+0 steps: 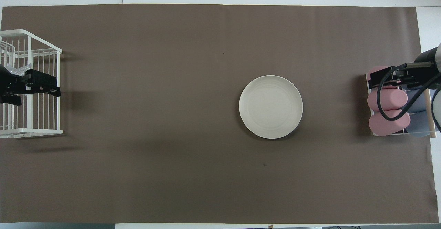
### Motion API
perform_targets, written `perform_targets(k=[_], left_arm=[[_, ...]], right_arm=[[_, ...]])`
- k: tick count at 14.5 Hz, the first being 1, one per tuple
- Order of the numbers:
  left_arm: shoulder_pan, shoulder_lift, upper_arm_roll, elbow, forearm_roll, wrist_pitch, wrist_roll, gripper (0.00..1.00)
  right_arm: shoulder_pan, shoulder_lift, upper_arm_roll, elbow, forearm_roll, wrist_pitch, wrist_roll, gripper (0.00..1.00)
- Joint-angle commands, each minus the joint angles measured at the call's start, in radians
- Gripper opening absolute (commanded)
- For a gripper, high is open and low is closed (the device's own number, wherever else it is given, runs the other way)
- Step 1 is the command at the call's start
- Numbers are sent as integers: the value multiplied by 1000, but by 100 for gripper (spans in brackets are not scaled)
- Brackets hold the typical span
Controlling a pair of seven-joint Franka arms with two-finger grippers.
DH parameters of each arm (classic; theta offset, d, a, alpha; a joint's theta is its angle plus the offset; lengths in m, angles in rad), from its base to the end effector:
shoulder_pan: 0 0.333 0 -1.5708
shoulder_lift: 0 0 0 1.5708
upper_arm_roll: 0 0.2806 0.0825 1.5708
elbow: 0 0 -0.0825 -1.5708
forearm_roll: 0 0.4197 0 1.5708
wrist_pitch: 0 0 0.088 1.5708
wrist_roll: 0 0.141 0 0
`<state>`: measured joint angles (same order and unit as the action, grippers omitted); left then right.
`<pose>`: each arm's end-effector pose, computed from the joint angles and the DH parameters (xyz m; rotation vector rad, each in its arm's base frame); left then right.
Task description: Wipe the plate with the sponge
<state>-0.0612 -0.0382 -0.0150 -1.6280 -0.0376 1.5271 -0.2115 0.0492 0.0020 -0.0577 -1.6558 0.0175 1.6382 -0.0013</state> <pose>0.5698 -0.0491 0.5449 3.1051 0.2097 -0.1049 0.5936 -0.0027 0.5165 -3.1240 0.0134 0.0305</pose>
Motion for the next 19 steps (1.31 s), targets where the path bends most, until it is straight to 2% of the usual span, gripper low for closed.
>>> perform_targets(k=[1, 8, 12, 14, 15, 17, 19], left_arm=[[-8, -25, 13, -29, -16, 21, 4, 100], [7, -26, 13, -32, -18, 19, -5, 100], [18, -28, 13, -42, -21, 42, -25, 100], [18, -40, 13, -70, -7, 94, -20, 100], [17, -40, 12, -79, 22, 113, -19, 100], [3, -19, 7, -79, 158, 128, -23, 100], [-12, 32, 4, -79, 275, 159, -23, 100]], right_arm=[[-2, 4, 6, 5, 4, 8, 20, 100], [-2, 4, 6, 4, 4, 6, 27, 100], [20, 3, 6, 2, 6, 2, 107, 100], [35, 1, 6, 2, 6, -1, 161, 100], [38, 0, 6, 1, 6, -3, 181, 100], [58, 0, 6, -1, 6, 0, 268, 100], [96, 0, 6, -1, 6, 3, 419, 100]])
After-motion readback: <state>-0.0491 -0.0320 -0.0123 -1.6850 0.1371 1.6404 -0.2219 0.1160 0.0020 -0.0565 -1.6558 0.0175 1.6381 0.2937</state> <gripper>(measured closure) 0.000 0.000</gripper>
